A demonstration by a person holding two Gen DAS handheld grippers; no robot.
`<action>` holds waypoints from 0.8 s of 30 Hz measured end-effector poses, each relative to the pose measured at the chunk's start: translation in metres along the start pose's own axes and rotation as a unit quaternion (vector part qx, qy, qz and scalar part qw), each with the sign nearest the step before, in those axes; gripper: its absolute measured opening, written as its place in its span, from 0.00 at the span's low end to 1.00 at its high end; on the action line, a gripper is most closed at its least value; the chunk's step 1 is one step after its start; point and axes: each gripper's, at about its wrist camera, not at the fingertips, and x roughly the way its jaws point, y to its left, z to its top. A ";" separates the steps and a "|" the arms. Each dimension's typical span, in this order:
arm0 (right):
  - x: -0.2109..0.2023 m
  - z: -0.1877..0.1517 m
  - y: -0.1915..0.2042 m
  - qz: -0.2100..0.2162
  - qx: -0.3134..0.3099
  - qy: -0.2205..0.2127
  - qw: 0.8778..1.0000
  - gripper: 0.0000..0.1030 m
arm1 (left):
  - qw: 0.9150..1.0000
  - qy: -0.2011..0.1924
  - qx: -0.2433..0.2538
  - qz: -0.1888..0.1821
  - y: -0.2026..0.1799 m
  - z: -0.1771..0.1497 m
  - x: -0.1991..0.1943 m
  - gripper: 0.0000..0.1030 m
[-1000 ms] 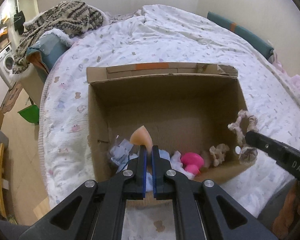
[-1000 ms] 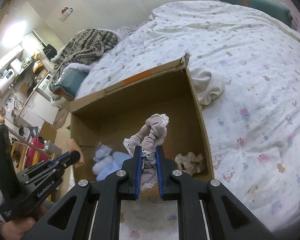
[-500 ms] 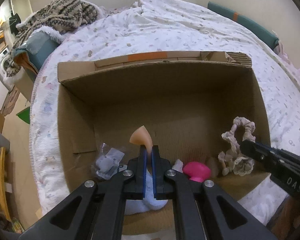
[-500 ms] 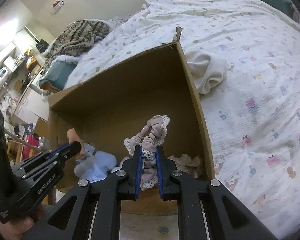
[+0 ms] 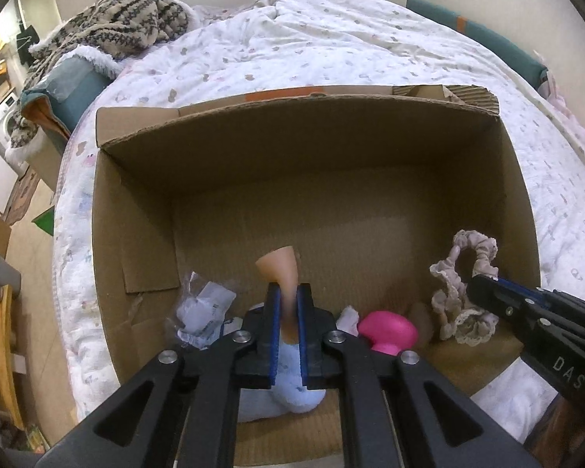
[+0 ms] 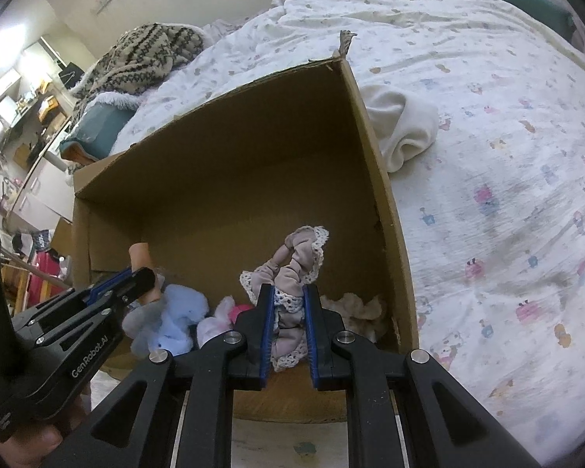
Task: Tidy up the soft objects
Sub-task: 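Carry the scrunchie and cylinder over the box with both grippers, then open both grippers to drop the scrunchie and cylinder into the box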
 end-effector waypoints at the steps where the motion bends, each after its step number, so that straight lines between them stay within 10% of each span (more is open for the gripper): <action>1: 0.000 0.000 0.001 0.000 0.000 0.000 1.000 0.15 | 1.000 0.001 -0.001 0.000 0.001 -0.001 0.000 0.10; 8: -0.002 0.000 0.005 -0.011 -0.012 -0.010 1.000 0.16 | 1.000 -0.006 -0.001 -0.005 0.002 -0.004 -0.012 0.25; 12: -0.006 0.000 0.005 -0.007 -0.012 -0.016 1.000 0.21 | 1.000 -0.015 -0.006 0.005 0.002 -0.006 -0.024 0.56; 16: -0.009 0.000 0.004 0.000 -0.010 -0.021 1.000 0.32 | 1.000 -0.020 -0.009 0.014 0.006 -0.005 -0.034 0.57; 19: -0.017 -0.001 0.002 0.013 -0.002 -0.040 0.999 0.67 | 0.999 -0.026 -0.015 0.023 0.011 -0.005 -0.043 0.57; 24: -0.038 -0.003 0.007 0.015 -0.017 -0.067 0.998 0.71 | 0.998 -0.050 -0.035 0.030 0.020 -0.008 -0.064 0.57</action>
